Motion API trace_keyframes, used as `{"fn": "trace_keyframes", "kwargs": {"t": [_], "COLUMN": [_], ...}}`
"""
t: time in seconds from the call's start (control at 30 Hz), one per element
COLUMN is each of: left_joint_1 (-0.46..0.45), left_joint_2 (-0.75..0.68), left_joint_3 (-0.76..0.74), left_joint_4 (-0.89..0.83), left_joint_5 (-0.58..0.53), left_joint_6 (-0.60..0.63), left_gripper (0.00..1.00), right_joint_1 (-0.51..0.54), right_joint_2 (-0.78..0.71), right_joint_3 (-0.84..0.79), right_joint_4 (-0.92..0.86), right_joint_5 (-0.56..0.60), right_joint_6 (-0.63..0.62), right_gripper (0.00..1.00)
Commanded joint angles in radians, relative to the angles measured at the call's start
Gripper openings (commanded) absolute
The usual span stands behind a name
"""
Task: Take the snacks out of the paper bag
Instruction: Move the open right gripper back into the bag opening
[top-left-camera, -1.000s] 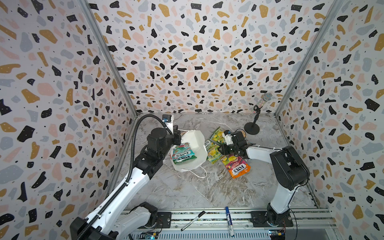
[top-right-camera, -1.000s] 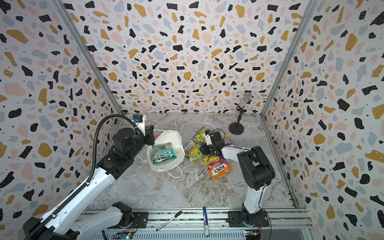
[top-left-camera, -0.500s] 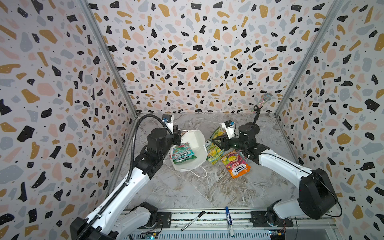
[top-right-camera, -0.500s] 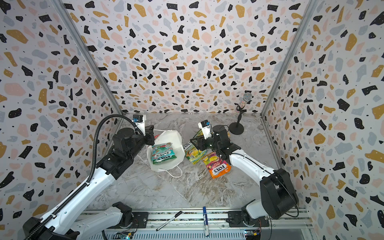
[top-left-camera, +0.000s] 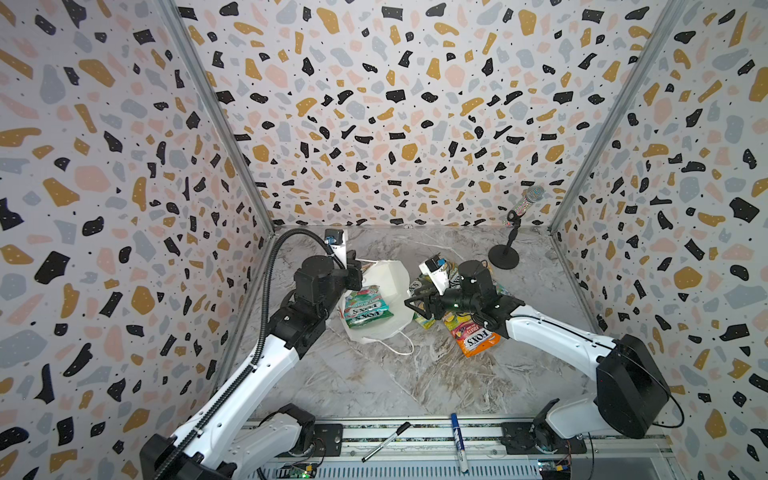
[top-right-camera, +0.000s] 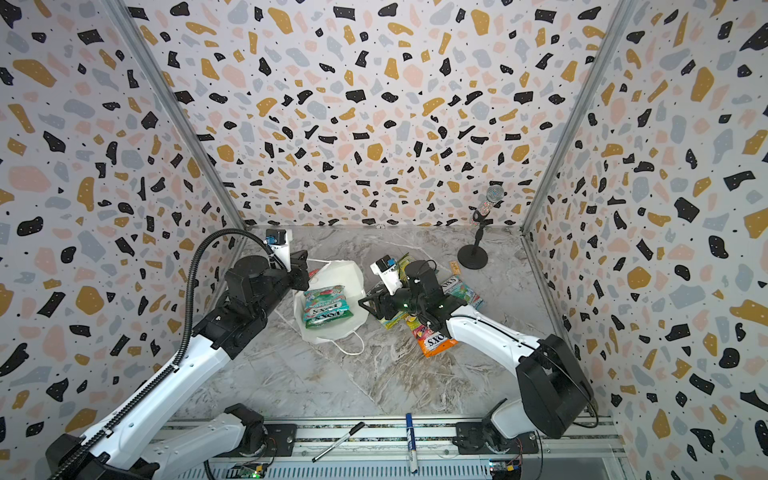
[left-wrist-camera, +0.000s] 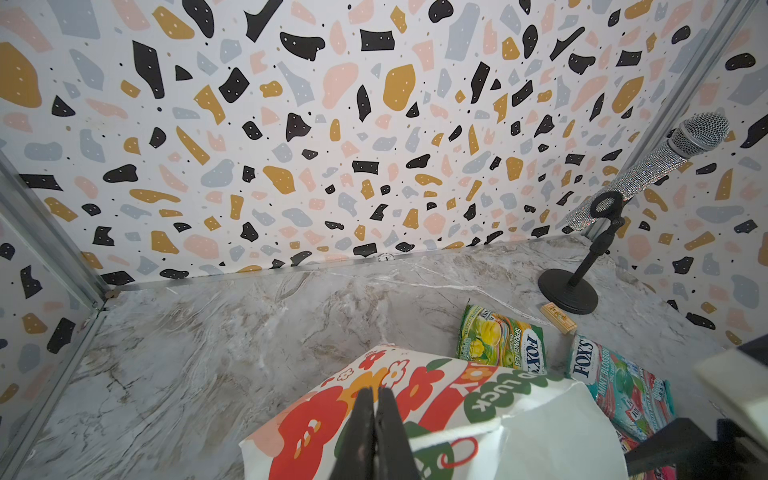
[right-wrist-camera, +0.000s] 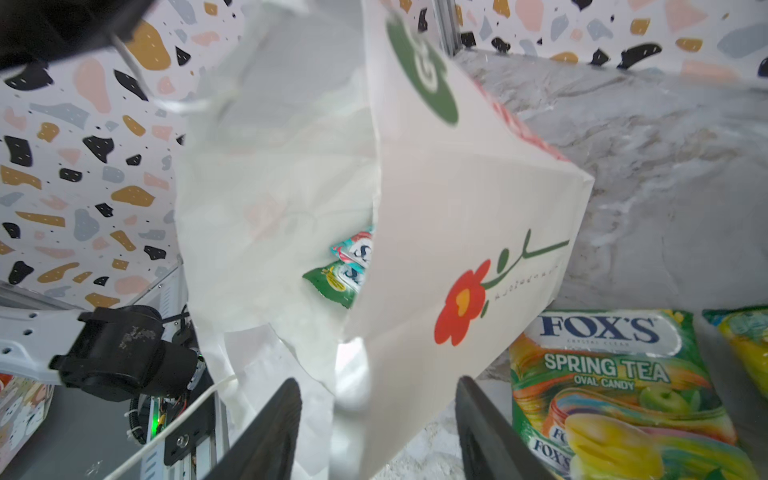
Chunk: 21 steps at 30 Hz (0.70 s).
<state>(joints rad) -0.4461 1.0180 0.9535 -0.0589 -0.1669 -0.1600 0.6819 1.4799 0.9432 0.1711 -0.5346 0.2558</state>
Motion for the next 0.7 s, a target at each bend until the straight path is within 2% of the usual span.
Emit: {"fn": "trace_keyframes", "kwargs": {"t": [0.0, 0.13, 0.37, 0.53, 0.67], "left_joint_1": [0.001, 0.001, 0.001, 0.001, 0.000], "left_joint_2": [-0.007, -0.045, -0.114, -0.131, -0.117], "left_joint_3": [0.006, -0.001, -0.041, -0.085, -0.103], "left_joint_4": [0.028, 0.008, -0.002, 0.025, 0.033], "left_joint_5": [-0.039, -0.091, -0.106, -0.089, -0.032], "left_joint_6": [0.021, 0.034, 0.031, 0.026, 0.020], "left_gripper": [0.00, 0.00, 0.00, 0.00, 0.00], "right_joint_1": [0.007, 0.010, 0.015, 0.019, 0.022], "right_joint_2": [0.036, 0.106, 0.270, 0.352, 0.346], "right_joint_3": [-0.013, 0.000, 0.123, 0.207, 0.220], "right_joint_4": [0.006, 0.064, 0.102, 0.126, 0.110], "right_joint_5": [0.015, 0.022, 0.002, 0.018, 0.071], "right_joint_6": [-0.007, 0.009, 0.014, 0.033, 0.039], "right_gripper": [0.61, 0.60, 0.58, 0.57, 0.57]}}
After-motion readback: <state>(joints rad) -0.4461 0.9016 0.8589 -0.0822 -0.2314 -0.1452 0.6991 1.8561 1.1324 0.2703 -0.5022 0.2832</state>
